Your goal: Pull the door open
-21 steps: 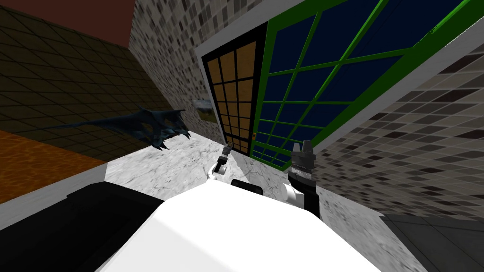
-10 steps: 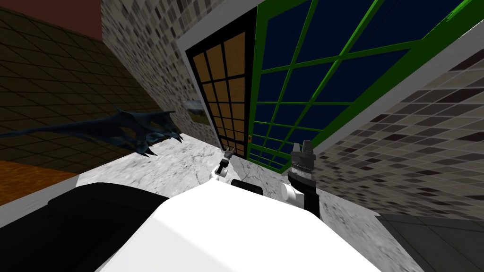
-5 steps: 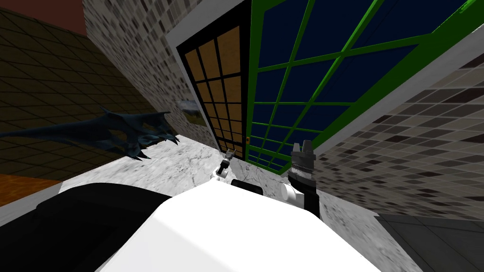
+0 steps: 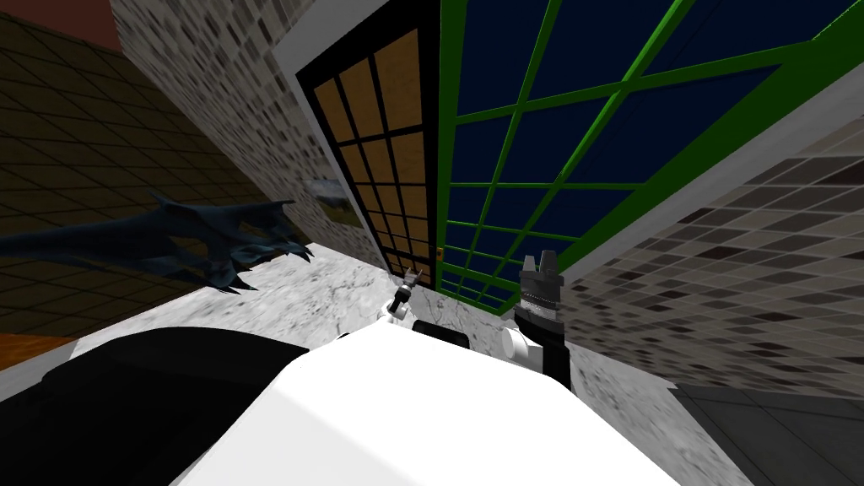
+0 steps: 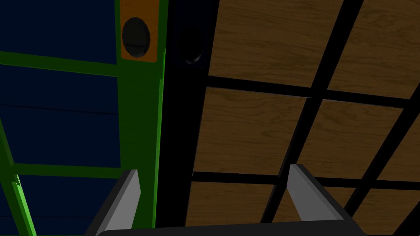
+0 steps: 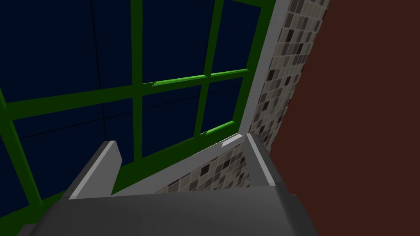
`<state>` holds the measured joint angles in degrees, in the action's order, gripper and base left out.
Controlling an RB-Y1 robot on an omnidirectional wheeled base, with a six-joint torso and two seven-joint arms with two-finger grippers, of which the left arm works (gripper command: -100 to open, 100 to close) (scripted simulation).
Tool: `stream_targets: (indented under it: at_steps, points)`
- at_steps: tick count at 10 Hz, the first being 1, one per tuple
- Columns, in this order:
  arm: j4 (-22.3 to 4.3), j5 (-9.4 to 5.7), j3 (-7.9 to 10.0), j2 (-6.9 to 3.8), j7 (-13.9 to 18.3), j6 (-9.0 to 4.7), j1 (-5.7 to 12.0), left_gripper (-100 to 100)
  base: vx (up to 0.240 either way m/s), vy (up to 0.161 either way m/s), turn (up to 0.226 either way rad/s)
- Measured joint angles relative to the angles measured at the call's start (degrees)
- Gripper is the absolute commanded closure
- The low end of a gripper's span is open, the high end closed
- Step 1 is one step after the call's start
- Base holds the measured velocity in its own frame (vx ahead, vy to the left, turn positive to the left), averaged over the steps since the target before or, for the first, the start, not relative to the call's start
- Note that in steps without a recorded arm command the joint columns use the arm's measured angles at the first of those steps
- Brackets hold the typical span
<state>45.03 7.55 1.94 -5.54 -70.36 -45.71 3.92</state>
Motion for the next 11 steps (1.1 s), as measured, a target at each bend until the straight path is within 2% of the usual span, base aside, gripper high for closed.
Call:
stream_targets:
  at_steps: [3, 7, 9, 10, 11]
  points:
    - [-4.13, 0.23, -0.07, 0.29, -3.6, -1.22, 1.37, -100, 0.129, -0.005, -0.039]
    - [-7.32, 0.4, -0.17, 0.22, -6.35, -1.95, 2.67, -100, 0.086, 0.008, -0.024]
    - [-9.98, 0.47, -0.14, 0.37, -8.18, -2.87, 3.82, -100, 0.097, 0.01, -0.028]
    - [-10.03, 0.48, -0.16, 0.39, -8.39, -2.9, 3.85, -100, -0.108, -0.015, 0.028]
    - [-7.74, 0.85, 0.05, 0.45, -8.42, -1.91, 1.53, -100, -0.149, -0.028, 0.026]
